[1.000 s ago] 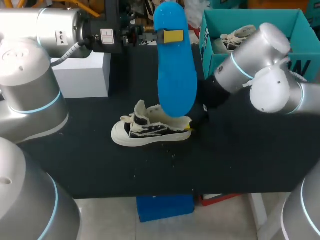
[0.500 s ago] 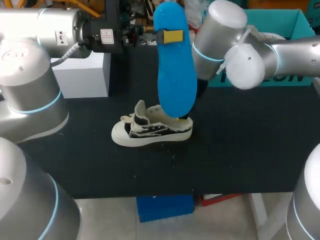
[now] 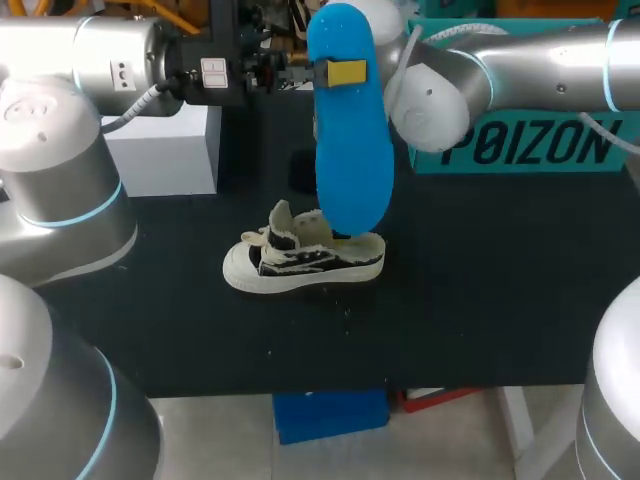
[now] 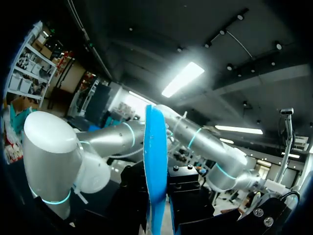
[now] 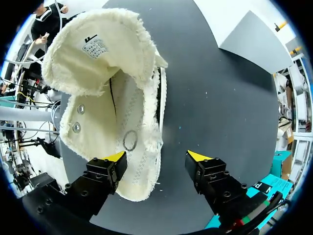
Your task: Take the shoe out of the shoebox, open the shoe tongue, remove and reinsert the insole, then place the shoe into the shoebox
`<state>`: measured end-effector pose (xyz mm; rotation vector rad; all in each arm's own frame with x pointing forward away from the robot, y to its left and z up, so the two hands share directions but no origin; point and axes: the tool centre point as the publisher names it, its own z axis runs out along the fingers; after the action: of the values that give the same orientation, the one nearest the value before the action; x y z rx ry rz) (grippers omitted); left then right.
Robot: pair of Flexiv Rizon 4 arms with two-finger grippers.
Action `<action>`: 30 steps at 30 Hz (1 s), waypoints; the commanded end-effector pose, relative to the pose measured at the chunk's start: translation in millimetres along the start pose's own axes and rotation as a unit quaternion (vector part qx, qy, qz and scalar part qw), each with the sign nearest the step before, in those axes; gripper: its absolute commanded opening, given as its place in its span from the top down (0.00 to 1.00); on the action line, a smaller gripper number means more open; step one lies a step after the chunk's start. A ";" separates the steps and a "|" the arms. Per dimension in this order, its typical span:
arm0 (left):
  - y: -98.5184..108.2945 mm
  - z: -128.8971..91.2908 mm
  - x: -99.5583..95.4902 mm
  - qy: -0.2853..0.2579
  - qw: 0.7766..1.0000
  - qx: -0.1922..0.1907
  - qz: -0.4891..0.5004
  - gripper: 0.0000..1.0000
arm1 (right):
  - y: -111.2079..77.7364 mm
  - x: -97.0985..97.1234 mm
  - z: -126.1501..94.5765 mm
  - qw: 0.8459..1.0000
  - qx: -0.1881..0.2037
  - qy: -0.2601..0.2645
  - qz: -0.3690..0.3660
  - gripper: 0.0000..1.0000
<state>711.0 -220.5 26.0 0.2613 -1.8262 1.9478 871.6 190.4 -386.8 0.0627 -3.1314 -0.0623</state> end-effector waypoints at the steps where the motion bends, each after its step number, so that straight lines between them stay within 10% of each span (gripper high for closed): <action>1: 1.3 1.6 0.3 -0.002 1.000 0.001 0.001 1.00 | 8.8 -3.5 3.3 0.998 0.061 0.004 -0.003 0.33; 19: 1.3 1.6 0.3 -0.002 1.000 0.001 0.001 1.00 | 33.2 -4.3 14.3 1.000 0.025 0.006 -0.010 0.33; 23: 1.3 1.6 0.3 -0.002 1.000 0.001 0.001 1.00 | 35.1 -3.1 17.3 1.000 0.014 0.009 -0.011 0.53; 25: 1.3 1.6 0.3 -0.002 1.000 0.001 0.001 1.00 | 35.9 -3.2 20.6 0.999 -0.009 0.029 -0.023 0.95; 30: 1.3 1.6 0.3 -0.002 1.000 0.001 0.001 1.00 | 37.4 -2.6 23.0 0.998 -0.015 0.041 -0.037 1.00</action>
<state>711.1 -220.5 26.0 0.2615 -1.8262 1.9479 868.4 230.9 -404.3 0.1765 -3.0546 -0.0866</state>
